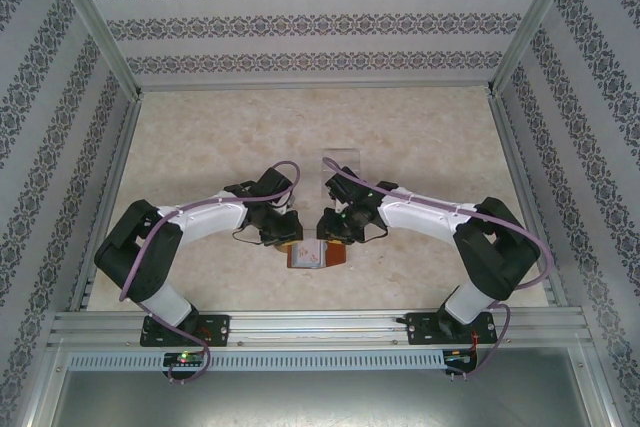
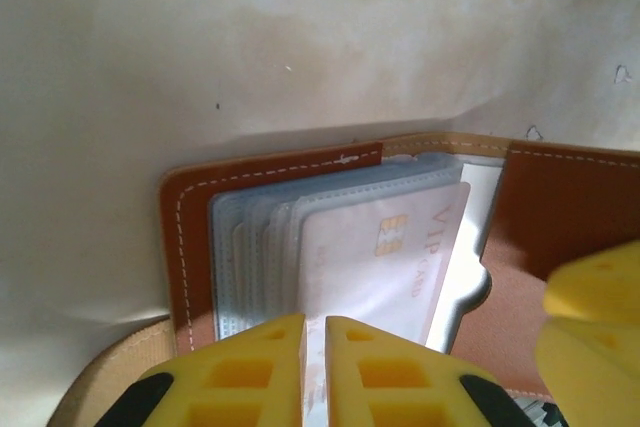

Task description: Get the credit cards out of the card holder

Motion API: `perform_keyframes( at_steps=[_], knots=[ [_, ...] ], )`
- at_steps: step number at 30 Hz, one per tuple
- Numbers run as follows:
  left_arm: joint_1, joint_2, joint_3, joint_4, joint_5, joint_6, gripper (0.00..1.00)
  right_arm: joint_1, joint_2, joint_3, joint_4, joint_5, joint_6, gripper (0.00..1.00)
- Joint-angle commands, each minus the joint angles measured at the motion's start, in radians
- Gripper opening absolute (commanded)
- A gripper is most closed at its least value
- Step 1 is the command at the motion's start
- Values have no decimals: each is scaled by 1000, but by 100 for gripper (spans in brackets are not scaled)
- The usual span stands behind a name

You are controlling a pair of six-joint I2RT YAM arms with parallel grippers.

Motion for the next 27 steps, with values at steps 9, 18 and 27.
perform_keyframes(
  at_steps=[9,18,27],
  knots=[
    [-36,29,13,-13,-31,3,9,-28,14,-94,203,-87,56,26],
    [-36,39,-7,-6,-36,3,9,-31,34,-116,293,-143,81,24],
    [-36,37,-10,-6,-36,2,9,-30,81,-116,321,-161,81,24]
  ],
)
